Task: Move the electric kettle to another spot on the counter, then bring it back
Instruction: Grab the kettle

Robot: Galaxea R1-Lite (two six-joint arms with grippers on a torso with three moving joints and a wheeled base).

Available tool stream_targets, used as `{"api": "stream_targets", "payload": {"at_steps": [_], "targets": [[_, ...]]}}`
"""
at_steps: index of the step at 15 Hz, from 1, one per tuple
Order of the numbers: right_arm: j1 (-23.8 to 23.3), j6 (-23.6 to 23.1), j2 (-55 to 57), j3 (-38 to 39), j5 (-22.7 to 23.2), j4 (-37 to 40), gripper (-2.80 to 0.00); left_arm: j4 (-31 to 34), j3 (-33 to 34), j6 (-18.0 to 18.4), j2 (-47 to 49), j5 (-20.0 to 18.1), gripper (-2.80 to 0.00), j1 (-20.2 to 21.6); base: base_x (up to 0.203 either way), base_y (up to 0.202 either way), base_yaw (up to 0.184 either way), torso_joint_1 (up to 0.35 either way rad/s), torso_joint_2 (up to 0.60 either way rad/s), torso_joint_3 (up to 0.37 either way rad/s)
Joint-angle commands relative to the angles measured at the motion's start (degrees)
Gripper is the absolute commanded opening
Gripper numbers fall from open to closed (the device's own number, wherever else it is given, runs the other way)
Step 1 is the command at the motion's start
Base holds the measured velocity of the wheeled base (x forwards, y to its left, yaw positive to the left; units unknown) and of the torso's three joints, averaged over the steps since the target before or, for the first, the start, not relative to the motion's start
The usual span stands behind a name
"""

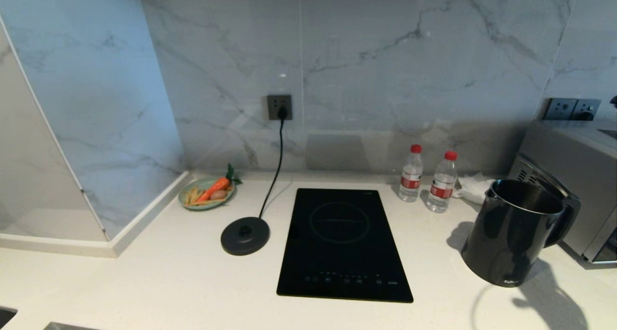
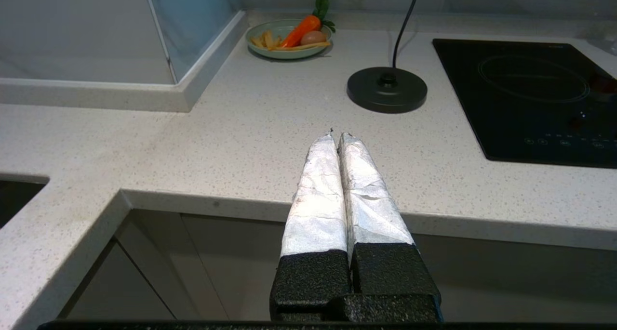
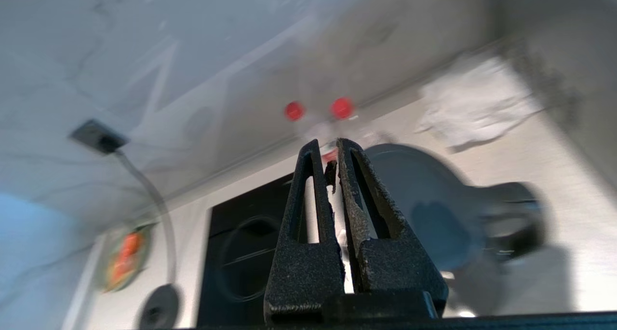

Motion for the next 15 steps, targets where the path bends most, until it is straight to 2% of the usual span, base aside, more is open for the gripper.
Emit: {"api": "stream_targets", "payload": {"at_steps": [1,3,4,7,11,15], "targets": [[4.0,1.3,3.5,-1.1,-0.1,0.0,-2.8,0.0,0.0,0.0,0.0,0.1,-2.8,0.0,0.0,0.0,0.0,0.0,0.0,0.0],[7.1,1.5,3.9,-0.6,-1.0,0.0,-2.8,0.0,0.0,0.0,0.0,0.0,-2.8,0.0,0.0,0.0,0.0,0.0,0.0,0.0],[7.8,2.9,4.2,-0.3,-2.9,-0.1,-2.8,0.0,0.0,0.0,0.0,0.1,-2.8,0.0,0.0,0.0,0.0,0.0,0.0,0.0],[8.1,6.6,7.9,0.0,-4.0,-0.3,-2.8,0.1,0.0,0.0,0.0,0.0,-2.8,0.0,0.0,0.0,0.0,0.0,0.0,0.0],[7.7,7.5,8.8,2.3,-6.0,-3.8,-2.8,0.0,-0.1,0.0,0.0,0.0,-2.8,0.0,0.0,0.0,0.0,0.0,0.0,0.0],[7.8,7.6,9.6,7.2,-5.9,-5.4,-2.8,0.0,0.0,0.0,0.0,0.0,-2.8,0.0,0.0,0.0,0.0,0.0,0.0,0.0]]}}
